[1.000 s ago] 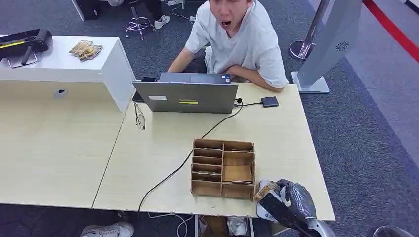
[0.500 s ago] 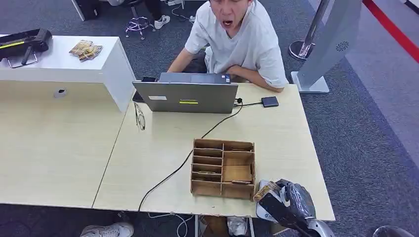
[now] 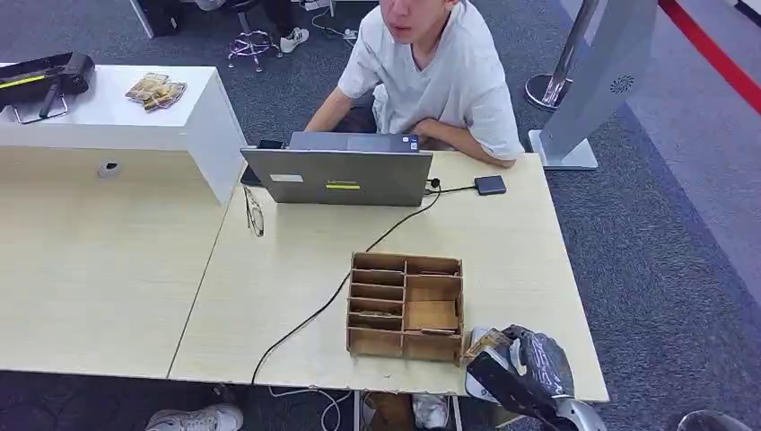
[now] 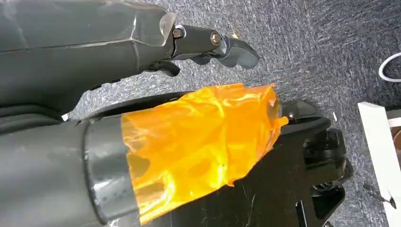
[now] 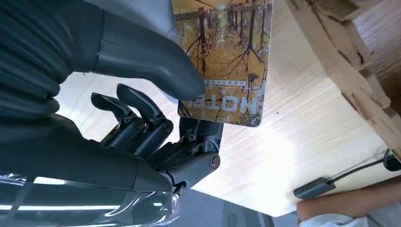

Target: Pass the card to the sensor for recognition and then transmit it.

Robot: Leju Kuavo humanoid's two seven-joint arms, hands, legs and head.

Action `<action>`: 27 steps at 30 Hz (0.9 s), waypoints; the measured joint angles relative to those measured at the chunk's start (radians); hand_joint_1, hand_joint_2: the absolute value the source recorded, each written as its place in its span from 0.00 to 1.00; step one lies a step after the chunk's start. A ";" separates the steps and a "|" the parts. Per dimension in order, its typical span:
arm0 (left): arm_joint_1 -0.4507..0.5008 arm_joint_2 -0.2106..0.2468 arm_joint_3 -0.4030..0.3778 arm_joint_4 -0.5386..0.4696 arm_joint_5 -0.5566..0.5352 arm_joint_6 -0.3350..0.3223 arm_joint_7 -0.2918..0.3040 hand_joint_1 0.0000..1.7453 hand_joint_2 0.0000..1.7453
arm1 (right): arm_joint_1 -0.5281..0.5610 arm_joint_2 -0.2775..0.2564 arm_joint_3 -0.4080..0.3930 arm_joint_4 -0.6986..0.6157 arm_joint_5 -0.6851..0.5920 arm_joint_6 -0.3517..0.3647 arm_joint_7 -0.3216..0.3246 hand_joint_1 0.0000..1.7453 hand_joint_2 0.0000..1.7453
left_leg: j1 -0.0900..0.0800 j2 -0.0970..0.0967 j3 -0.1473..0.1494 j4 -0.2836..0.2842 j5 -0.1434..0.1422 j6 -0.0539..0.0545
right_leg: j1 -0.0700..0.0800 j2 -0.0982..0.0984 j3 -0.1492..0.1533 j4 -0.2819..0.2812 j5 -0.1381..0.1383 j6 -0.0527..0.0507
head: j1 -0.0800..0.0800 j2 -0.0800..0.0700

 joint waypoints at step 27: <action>0.000 0.000 -0.003 0.000 0.003 -0.006 0.000 0.00 0.00 | 0.000 0.008 0.015 -0.012 0.215 -0.067 0.085 1.00 1.00 | 0.000 0.000 0.000 0.000 0.000 0.000 | 0.000 0.000 0.000 0.000 0.000 0.000 | 0.000 0.000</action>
